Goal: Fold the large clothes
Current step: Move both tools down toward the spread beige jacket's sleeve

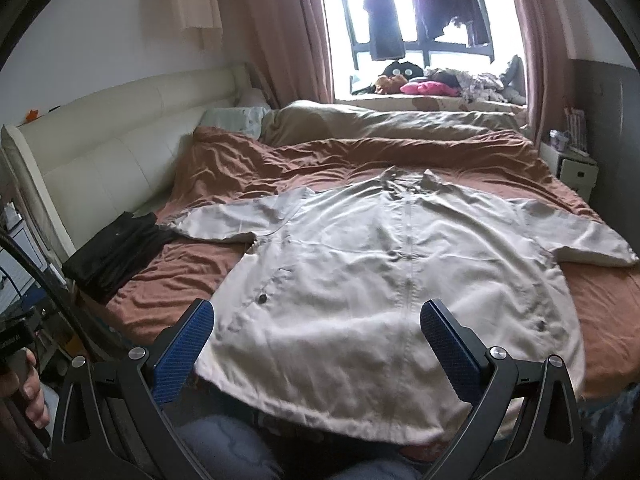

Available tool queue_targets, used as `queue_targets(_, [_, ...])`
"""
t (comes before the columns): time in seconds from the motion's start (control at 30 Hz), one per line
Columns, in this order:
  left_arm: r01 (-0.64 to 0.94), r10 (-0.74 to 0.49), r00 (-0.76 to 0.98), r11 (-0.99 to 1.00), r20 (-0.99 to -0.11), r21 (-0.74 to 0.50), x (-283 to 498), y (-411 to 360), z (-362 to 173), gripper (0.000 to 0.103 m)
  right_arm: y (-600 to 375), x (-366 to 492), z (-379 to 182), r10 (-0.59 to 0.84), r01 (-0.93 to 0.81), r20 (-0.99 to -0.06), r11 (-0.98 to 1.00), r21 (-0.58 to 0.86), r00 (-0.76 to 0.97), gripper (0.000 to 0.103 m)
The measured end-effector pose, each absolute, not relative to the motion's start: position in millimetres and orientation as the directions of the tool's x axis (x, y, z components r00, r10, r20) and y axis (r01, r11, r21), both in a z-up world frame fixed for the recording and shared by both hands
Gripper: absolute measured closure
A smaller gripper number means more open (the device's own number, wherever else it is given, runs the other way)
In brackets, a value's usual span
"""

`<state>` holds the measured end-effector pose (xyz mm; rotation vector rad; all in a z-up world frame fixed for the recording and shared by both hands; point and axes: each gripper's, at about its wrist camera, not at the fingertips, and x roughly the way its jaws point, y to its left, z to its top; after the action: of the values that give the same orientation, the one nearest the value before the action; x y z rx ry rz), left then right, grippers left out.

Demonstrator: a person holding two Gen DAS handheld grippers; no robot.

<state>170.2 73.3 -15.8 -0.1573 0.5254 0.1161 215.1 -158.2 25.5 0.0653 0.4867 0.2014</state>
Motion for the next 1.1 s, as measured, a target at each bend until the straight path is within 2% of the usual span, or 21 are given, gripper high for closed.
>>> queue_targets(0.47, [-0.221,0.103,0.8,0.967,-0.591,-0.13,255,116,-42,0.004,-137,323,12,0.254,-0.208,-0.51,0.967,0.147,0.822,0.0])
queue_targets(0.57, [-0.229,0.104,0.791,0.964,-0.603,-0.134,274,127,-46,0.008,-133,347,10,0.266,-0.213,-0.514,0.964,0.16,0.816,0.0])
queue_targets(0.63, [-0.239,0.105,0.78,0.961,-0.617,-0.138,288,135,-50,0.017,-129,364,8,0.269,-0.214,-0.517,0.963,0.165,0.813,0.0])
queue_targets(0.77, [-0.27,0.112,0.756,0.951,-0.644,-0.152,318,157,-61,0.021,-117,402,3,0.281,-0.222,-0.522,0.959,0.174,0.805,0.0])
queue_targets(0.97, [-0.31,0.104,0.724,0.932,-0.681,-0.188,367,192,-77,0.029,-99,470,-12,0.316,-0.243,-0.561,0.949,0.203,0.765,0.021])
queue_targets(1.1, [-0.334,0.106,0.712,0.921,-0.695,-0.201,401,214,-86,0.03,-90,510,-26,0.331,-0.24,-0.595,0.943,0.229,0.733,0.027])
